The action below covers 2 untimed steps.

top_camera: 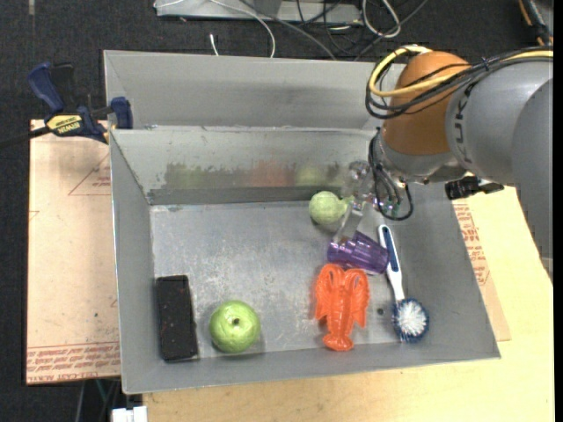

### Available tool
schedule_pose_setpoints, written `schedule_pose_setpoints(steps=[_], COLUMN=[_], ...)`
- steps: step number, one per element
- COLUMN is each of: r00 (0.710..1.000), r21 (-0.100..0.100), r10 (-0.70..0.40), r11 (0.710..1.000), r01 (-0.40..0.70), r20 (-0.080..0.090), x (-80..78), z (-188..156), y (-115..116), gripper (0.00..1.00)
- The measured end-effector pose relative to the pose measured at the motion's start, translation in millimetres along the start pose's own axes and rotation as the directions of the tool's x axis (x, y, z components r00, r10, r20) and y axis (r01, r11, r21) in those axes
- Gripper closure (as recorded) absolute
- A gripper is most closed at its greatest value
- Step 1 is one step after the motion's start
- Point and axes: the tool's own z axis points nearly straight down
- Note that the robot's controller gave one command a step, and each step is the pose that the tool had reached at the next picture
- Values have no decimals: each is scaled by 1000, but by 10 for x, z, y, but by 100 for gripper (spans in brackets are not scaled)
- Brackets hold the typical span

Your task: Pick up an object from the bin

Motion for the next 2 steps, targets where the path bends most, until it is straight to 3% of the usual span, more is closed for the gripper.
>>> schedule_pose_setpoints(steps=[1,2], r00=[993,986], r21=[-3,-4], r10=[120,164], r11=[993,987], r01=[-120,-164], r20=[0,7], x=[22,-50], z=[481,475], y=[198,206], gripper=[0,100])
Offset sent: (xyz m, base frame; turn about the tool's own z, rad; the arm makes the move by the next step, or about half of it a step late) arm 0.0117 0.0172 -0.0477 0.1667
